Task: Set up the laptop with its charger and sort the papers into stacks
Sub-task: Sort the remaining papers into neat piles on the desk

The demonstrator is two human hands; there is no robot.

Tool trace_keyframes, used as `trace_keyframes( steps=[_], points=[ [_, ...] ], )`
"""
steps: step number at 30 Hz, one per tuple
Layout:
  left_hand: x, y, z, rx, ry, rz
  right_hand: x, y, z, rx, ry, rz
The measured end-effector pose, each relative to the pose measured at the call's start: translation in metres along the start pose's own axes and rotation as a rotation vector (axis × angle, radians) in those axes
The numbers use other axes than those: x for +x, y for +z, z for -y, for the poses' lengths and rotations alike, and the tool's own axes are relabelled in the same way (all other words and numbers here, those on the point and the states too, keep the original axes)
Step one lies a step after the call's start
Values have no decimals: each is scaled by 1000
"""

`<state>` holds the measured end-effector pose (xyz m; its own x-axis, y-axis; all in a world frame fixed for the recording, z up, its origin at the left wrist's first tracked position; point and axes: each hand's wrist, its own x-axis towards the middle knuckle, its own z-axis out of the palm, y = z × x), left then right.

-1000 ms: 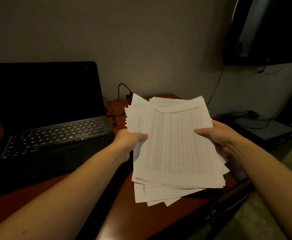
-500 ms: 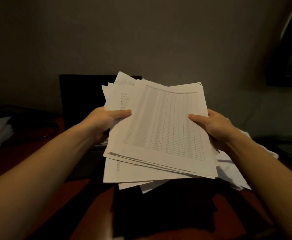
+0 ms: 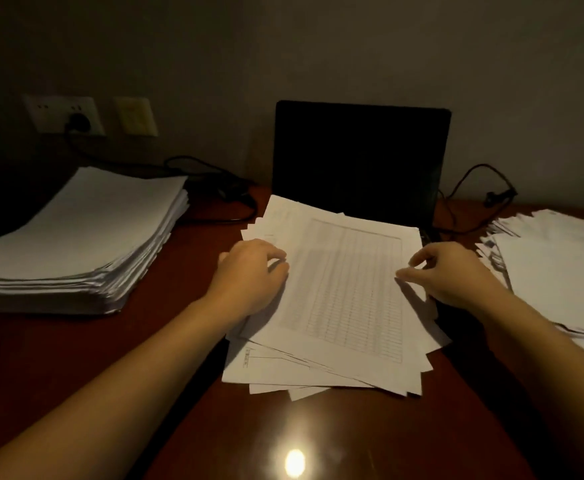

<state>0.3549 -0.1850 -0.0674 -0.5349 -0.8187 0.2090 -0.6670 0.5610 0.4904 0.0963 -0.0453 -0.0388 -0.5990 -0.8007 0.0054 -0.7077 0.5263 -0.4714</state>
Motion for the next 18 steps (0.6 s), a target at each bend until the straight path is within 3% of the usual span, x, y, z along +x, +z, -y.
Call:
trace_keyframes(
  steps=[5,8,10,14,18],
  points=[
    [15,-12,0,-678,-293,1,2,4,2,97,81,-35],
    [10,-20,2,-681,-371,12,-5,4,1,246,80,-42],
    [6,-24,7,-715,-416,18,-11,4,5,480,88,3],
    [6,-28,7,-817,-412,-94,-18,1,14,820,107,121],
    [5,-21,0,-756,-321,-169,-23,6,16,563,12,4]
  ],
)
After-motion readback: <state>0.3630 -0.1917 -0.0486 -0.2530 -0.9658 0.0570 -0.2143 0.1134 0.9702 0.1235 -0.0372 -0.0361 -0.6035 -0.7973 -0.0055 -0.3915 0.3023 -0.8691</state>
